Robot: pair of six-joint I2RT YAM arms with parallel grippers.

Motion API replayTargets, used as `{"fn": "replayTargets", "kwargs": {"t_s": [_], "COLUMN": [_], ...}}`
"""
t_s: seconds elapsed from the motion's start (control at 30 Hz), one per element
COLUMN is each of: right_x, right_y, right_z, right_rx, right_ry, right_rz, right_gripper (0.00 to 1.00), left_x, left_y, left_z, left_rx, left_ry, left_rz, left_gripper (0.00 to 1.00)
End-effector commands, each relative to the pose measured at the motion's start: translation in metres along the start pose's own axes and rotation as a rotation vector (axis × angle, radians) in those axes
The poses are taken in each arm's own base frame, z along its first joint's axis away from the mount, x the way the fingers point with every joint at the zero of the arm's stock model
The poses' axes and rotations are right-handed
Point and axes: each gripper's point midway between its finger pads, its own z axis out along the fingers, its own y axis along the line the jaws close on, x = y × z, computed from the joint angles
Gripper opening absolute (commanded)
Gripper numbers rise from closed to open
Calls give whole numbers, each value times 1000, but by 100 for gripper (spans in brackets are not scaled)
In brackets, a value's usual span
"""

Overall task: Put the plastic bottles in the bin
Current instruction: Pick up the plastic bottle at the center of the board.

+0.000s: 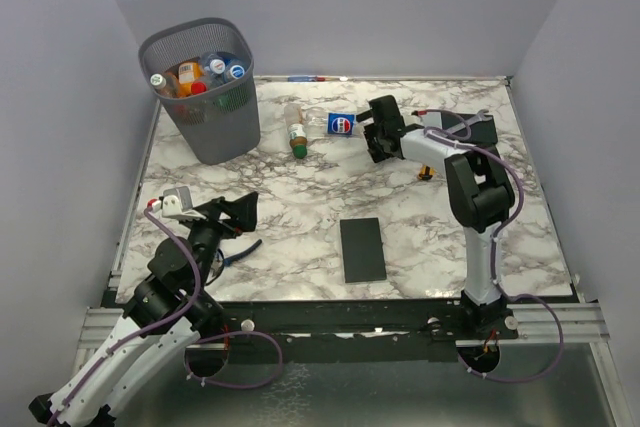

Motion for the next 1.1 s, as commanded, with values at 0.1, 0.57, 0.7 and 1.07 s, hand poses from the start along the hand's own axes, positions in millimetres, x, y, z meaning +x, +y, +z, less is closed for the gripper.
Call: {"fn": "replayTargets", "kwargs": {"t_s": [0.1,0.57,0.7,1.07], "right_x": [0,6,10,-4], "right_y": [-9,-39,-52,-66], "right_z": [31,79,82,62], "right_rx": [66,205,217,191], "right_ry": [-28,58,80,53], "right_rz": [39,-10,-5,-62], "right_gripper": [98,94,82,43], "left_x": [5,6,5,4], "left_y": [12,19,20,20], "left_z": [-2,-2,-2,-4], "left_rx": [-49,-82,-86,-82], "left_ry": [9,8,3,-5], "left_rz": [23,28,23,18], "left_gripper": [99,99,99,99]}}
